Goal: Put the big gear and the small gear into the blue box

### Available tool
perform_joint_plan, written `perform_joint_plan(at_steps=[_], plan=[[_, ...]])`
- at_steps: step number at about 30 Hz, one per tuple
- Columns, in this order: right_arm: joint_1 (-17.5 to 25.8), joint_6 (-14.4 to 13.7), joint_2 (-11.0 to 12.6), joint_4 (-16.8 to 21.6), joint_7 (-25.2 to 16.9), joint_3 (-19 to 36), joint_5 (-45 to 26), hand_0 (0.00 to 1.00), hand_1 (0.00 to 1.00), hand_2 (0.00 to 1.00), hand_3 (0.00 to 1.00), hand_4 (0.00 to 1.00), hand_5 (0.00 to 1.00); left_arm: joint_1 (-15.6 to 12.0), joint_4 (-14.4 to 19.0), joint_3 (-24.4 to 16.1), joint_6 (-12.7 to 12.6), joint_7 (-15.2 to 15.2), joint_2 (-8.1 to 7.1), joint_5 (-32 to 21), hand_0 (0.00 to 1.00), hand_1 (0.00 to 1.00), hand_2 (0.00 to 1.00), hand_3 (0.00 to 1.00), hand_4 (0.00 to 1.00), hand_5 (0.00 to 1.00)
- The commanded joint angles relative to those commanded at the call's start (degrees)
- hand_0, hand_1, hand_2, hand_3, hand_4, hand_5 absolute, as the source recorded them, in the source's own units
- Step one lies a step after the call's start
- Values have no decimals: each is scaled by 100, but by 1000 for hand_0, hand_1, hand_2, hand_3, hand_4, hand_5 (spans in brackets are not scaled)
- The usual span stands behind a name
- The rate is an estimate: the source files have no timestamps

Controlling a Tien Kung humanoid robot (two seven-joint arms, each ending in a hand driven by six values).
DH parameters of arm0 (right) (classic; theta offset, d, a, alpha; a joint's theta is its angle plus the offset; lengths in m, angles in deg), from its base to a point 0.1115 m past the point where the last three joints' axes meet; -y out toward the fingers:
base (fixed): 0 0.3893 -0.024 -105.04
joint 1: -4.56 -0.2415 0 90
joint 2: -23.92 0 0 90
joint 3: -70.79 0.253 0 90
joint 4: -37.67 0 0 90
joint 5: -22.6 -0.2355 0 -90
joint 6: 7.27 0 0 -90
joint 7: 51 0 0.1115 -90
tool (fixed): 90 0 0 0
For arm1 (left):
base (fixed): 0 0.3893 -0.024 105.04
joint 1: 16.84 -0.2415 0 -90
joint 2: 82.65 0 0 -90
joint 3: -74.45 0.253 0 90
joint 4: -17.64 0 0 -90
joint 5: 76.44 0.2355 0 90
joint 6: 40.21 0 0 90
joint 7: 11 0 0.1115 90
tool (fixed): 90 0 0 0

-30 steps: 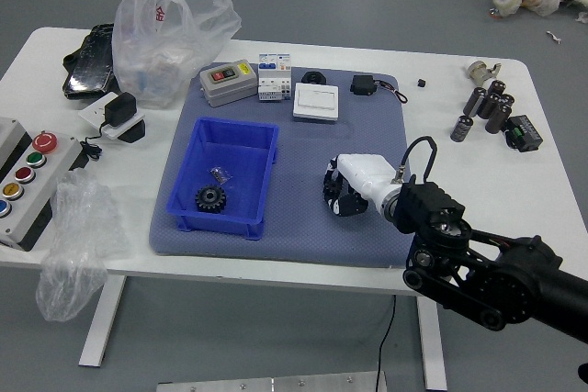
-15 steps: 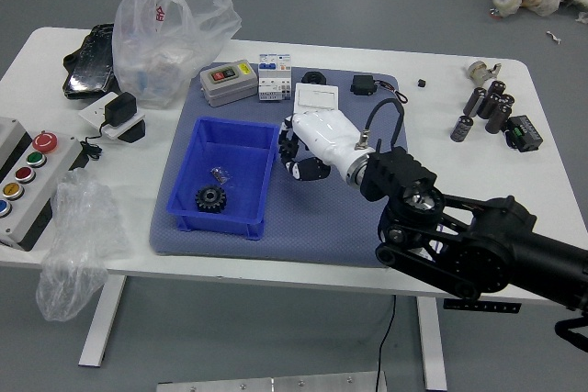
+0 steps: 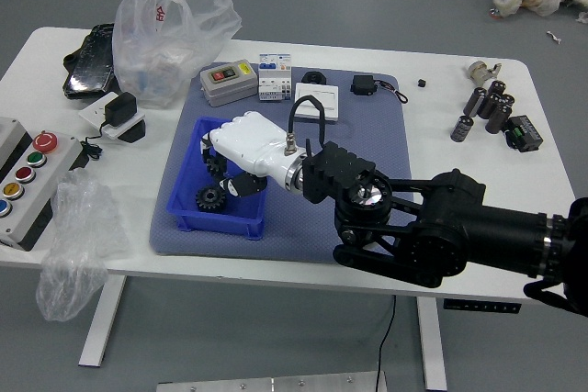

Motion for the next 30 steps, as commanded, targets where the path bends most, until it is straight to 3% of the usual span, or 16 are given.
perform_joint_plan(at_steps=[3, 4, 9, 10, 21, 25, 30], plan=[[12, 34, -42, -73, -63, -65, -149, 555, 621, 599, 584, 295, 2, 9, 1, -17, 7, 9, 0, 30, 657, 587, 588, 734, 741, 611], [17, 41, -50, -89, -84, -71, -184, 739, 841, 918, 956, 390, 199, 9, 2, -25, 8, 15, -1, 41, 657, 586, 588, 735, 741, 610], [45, -32, -48, -130, -153, -12, -250, 739, 841, 918, 956, 390, 199, 4, 2, -41, 10, 23, -7, 61, 657, 586, 588, 735, 741, 610], [47, -50, -47, -132, -162, -12, -266, 772, 898, 998, 998, 507, 210, 4, 2, -40, 10, 22, -8, 60, 657, 586, 588, 735, 741, 610], [137, -233, 8, -101, -253, 90, -402, 785, 912, 998, 998, 540, 202, -2, 1, -43, 14, 26, -9, 65, 657, 587, 588, 735, 741, 610], [316, -447, 178, 37, -309, 514, -468, 785, 917, 998, 998, 578, 227, -3, -2, -32, 12, 14, 0, 52, 657, 587, 588, 734, 741, 608], [791, -802, 634, 316, -374, 1272, -519, 831, 924, 990, 998, 596, 229, -15, -7, 3, 3, -9, 11, -7, 657, 588, 588, 734, 740, 608]])
